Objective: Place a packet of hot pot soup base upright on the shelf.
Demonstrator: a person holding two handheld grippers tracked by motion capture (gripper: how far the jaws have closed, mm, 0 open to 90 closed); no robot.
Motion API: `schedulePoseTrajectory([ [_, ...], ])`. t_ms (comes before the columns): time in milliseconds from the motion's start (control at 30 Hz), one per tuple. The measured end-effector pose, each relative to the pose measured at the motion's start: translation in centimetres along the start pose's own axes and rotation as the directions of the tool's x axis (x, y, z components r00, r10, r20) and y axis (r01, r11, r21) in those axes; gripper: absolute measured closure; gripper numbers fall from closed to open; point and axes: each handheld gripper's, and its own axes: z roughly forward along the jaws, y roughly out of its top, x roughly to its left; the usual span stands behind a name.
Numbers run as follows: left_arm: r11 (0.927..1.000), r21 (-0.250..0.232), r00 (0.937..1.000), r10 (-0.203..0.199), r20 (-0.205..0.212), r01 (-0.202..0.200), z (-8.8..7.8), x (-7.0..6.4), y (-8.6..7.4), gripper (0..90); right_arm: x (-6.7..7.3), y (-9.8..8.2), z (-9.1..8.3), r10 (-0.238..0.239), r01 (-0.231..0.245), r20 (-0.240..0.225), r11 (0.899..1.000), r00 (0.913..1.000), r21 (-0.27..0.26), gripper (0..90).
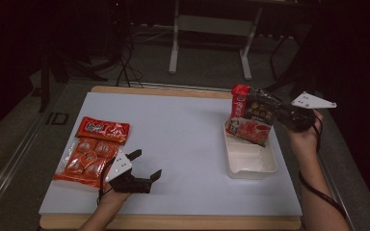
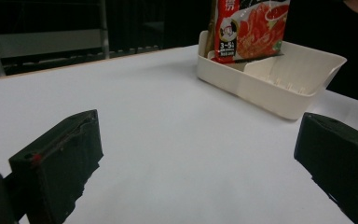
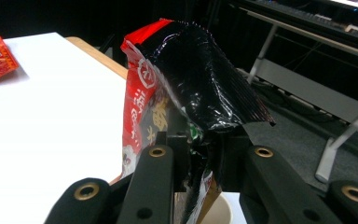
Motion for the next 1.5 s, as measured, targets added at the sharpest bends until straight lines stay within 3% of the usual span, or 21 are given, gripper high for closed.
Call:
schedulePoseTrajectory([
  [300,1.0000,0.006,1.0000,-0.008,0.004,0.008,0.1,0.0,-0.1,1.6,-0.1,-1.2,-0.7,0.023,-0.023,-0.019,1.000,0.9995,-0.010,79.3],
  [567,0.9999,0.011,0.9999,-0.011,0.006,0.011,0.2,0.0,-0.1,1.6,-0.3,-1.1,-1.0,0.022,-0.022,-0.014,0.999,0.9996,0.033,79.6],
  [1067,0.9999,0.009,0.9999,-0.008,0.008,0.008,0.2,0.0,-0.1,1.6,-0.5,-0.4,-0.8,0.026,-0.021,-0.052,0.994,0.9983,0.108,80.1],
  [1300,0.9999,0.006,0.9999,-0.012,0.009,0.012,0.1,0.1,-0.1,1.6,-0.5,-0.4,-0.6,-0.011,0.014,-0.020,0.987,0.9997,0.158,80.2],
  [1500,0.9999,0.007,0.9999,-0.014,-0.001,0.014,-0.2,0.3,-0.1,1.6,-1.3,-0.7,-1.0,0.010,-0.008,-0.007,0.986,0.9999,0.164,80.4],
])
